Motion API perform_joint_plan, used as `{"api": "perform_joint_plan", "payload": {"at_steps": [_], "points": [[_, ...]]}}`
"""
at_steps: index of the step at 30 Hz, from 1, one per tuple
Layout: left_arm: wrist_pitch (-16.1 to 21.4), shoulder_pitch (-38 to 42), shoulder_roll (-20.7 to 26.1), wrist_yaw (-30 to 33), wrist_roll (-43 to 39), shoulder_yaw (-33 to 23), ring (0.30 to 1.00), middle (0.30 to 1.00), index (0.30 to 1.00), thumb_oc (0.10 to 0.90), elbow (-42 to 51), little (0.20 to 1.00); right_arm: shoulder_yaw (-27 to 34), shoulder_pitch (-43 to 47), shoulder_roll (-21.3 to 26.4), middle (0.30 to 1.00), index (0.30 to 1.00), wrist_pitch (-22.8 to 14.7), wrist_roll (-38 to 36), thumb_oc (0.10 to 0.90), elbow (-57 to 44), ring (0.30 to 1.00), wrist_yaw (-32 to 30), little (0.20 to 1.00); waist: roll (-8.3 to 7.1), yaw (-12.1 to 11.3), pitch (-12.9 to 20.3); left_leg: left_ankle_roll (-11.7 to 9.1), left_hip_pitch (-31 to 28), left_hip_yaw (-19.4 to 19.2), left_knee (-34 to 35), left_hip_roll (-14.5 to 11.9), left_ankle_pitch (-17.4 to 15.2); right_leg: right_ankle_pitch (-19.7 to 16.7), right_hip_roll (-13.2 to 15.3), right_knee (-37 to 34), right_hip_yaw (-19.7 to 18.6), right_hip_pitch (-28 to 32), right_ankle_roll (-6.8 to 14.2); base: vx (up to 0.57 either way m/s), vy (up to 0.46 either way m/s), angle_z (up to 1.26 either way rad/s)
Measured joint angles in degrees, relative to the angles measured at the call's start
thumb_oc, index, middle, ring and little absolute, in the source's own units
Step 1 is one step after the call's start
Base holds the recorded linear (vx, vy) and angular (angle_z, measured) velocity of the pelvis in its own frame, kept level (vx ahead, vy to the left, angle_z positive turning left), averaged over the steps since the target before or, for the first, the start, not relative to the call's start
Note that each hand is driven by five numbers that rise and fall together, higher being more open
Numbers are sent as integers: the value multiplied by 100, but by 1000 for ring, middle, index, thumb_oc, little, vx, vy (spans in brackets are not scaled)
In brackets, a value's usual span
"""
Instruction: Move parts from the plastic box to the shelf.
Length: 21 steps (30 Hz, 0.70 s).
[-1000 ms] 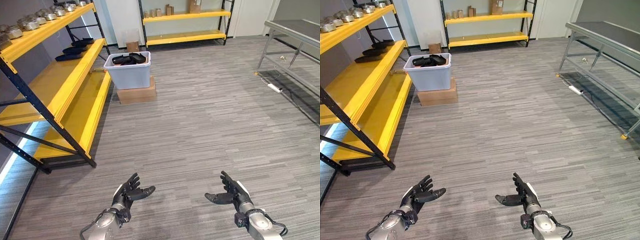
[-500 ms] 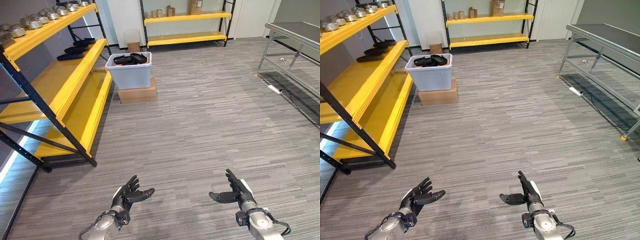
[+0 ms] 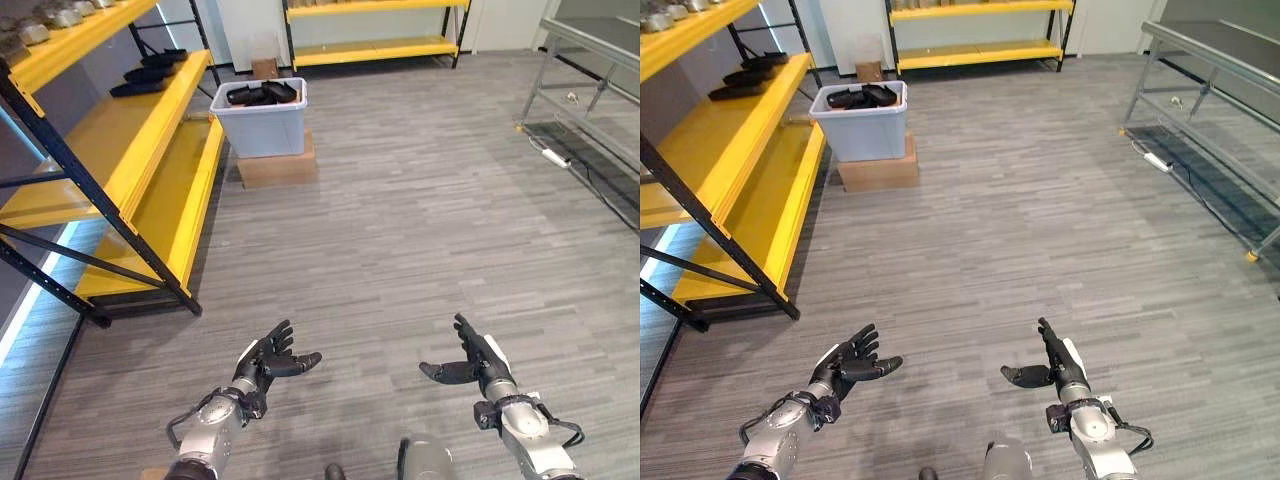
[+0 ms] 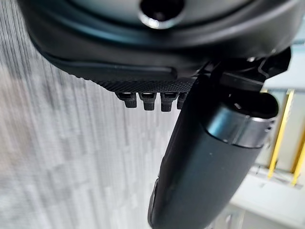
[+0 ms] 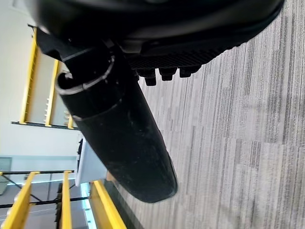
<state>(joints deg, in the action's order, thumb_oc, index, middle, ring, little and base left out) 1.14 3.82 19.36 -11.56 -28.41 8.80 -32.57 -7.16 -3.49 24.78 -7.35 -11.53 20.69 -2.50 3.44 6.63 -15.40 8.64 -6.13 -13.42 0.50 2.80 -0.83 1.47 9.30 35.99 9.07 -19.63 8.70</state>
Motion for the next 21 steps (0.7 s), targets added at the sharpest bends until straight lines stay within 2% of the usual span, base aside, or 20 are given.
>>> {"api": "perform_joint_plan", "payload": {"at_steps": [1, 2, 3, 4, 5, 6, 7, 8, 9, 11, 13, 14, 15, 16, 17, 18, 19, 21], "points": [[-6, 10, 5, -10, 2, -5, 1000, 1000, 1000, 900, 11, 1000, 39, -75, -12, 1000, 1000, -12, 1, 900, -98, 1000, 6, 1000, -8, 103, -37, -8, 39, 100, -13, 9, -12, -2, -57, -527, -46, 42, 13, 508, -327, 68], [-16, 51, 4, -23, 16, -4, 1000, 1000, 1000, 900, 26, 1000, 87, -183, -35, 1000, 1000, -12, 4, 900, -135, 1000, -7, 1000, -185, 196, -49, -18, 83, 202, -43, 135, -28, -20, -107, -1874, -17, 111, 23, 519, -275, 61], [-16, 54, 4, -29, 17, -3, 1000, 1000, 1000, 900, 40, 1000, 100, -189, -41, 1000, 1000, -16, 4, 900, -134, 1000, -8, 1000, -268, 190, -56, -17, 92, 222, -61, 196, -45, -39, -101, -2323, -16, 113, 18, 579, -319, 62], [-20, 61, -10, -28, 35, 20, 1000, 1000, 1000, 900, 35, 1000, 163, -223, -92, 1000, 1000, -82, 7, 900, -117, 1000, -56, 1000, -372, 198, -67, -55, 142, 298, -176, 281, -141, -100, -45, -3112, -9, 161, 77, 566, -304, 42], [-21, 60, -24, -30, 64, 67, 1000, 1000, 1000, 900, 34, 1000, 222, -257, -124, 1000, 1000, -117, 25, 900, -114, 1000, -116, 1000, -407, 211, -96, 1, 155, 381, -281, 334, -196, -178, -30, -3663, -43, 235, 136, 455, -289, 42], [-33, 30, -25, -31, 68, 85, 1000, 1000, 1000, 900, 34, 1000, 240, -255, -144, 1000, 1000, -118, 30, 900, -101, 1000, -134, 1000, -425, 209, -108, 32, 129, 410, -304, 357, -225, -288, -13, -3809, -34, 229, 98, 387, -232, 28], [-41, -14, -47, -31, 76, 89, 1000, 1000, 1000, 900, 39, 1000, 231, -252, -153, 1000, 1000, -137, 40, 900, -71, 1000, -158, 1000, -435, 179, -110, -18, 134, 455, -314, 377, -259, -324, -33, -3777, -74, 271, 66, 304, -179, 60], [-44, -113, -106, -45, 192, 122, 1000, 1000, 1000, 900, 54, 1000, 232, -362, -165, 1000, 1000, -179, 142, 900, -21, 1000, -314, 1000, -410, 260, -91, -16, -13, 750, -373, 374, -375, -387, -50, -3693, -386, 423, -2, 497, -272, 81], [-39, -130, -114, -73, 214, 178, 1000, 1000, 1000, 900, 66, 1000, 232, -360, -156, 1000, 1000, -189, 175, 900, -17, 1000, -427, 1000, -397, 260, -58, -45, -15, 887, -358, 382, -424, -415, -145, -3442, -503, 489, -18, 592, -328, 86], [23, -134, -72, -44, 184, 316, 1000, 1000, 1000, 900, 77, 1000, 232, -188, -156, 1000, 1000, -243, 208, 900, -42, 1000, -539, 1000, -422, 247, -30, -99, -49, 958, -446, 436, -513, -513, -173, -2811, -539, 462, -156, 430, -257, 34], [22, -178, -43, -37, 164, 418, 1000, 1000, 1000, 900, 84, 1000, 229, -50, -153, 1000, 1000, -274, 241, 900, -62, 1000, -541, 1000, -432, 268, -7, -215, -117, 974, -636, 478, -727, -835, -181, -2703, -520, 738, -490, 375, -262, 15], [22, -189, -94, -26, 160, 423, 1000, 1000, 1000, 900, 92, 1000, 223, -11, -123, 1000, 1000, -285, 241, 900, -30, 1000, -545, 1000, -350, 269, -11, -349, -150, 1010, -764, 401, -856, -970, -243, -2605, -493, 795, -697, 423, -316, 31], [23, -244, -159, -53, 160, 451, 1000, 1000, 1000, 900, 158, 1000, 219, -52, -106, 1000, 1000, -264, 238, 900, -17, 1000, -572, 1000, -213, 317, 52, -519, -121, 984, -946, 229, -945, -821, -319, -2493, -404, 866, -769, 243, -182, 38], [42, -243, -195, -44, 140, 446, 1000, 1000, 1000, 900, 246, 1000, 179, -57, -56, 1000, 1000, -244, 238, 900, -9, 1000, -572, 1000, -202, 311, 52, -604, -205, 849, -983, 117, -897, -596, -393, -2332, -359, 932, -847, 588, -396, 50], [79, -204, -276, -30, -84, 438, 1000, 1000, 1000, 900, 321, 1000, 120, -38, 35, 1000, 1000, -244, 238, 900, -9, 1000, -562, 1000, -218, 297, 51, -668, -294, 666, -1249, -46, -983, -293, -480, -2052, -323, 1038, -964, 516, -358, 31], [128, -234, -307, -35, -306, 437, 1000, 1000, 1000, 900, 384, 1000, 116, 8, 59, 1000, 1000, -264, 239, 900, -14, 1000, -561, 1000, -225, 345, 67, -724, -409, 570, -1215, -127, -994, 62, -544, -1808, -296, 1066, -940, 552, -390, 32], [156, -225, -353, -28, -433, 413, 1000, 1000, 1000, 900, 384, 1000, 120, 27, 61, 1000, 1000, -274, 239, 900, -18, 1000, -571, 1000, -218, 407, 78, -820, -441, 593, -1250, -167, -1086, 224, -580, -1739, -301, 1078, -966, 274, -238, 19], [190, -194, -474, -13, -730, 311, 1000, 1000, 1000, 900, 480, 1000, 108, 137, 61, 1000, 1000, -273, 240, 900, -21, 1000, -571, 1000, -212, 421, 92, -838, -373, 598, -1471, -306, -1142, 347, -682, -1680, -268, 1084, -1063, 173, -155, 0]]}}
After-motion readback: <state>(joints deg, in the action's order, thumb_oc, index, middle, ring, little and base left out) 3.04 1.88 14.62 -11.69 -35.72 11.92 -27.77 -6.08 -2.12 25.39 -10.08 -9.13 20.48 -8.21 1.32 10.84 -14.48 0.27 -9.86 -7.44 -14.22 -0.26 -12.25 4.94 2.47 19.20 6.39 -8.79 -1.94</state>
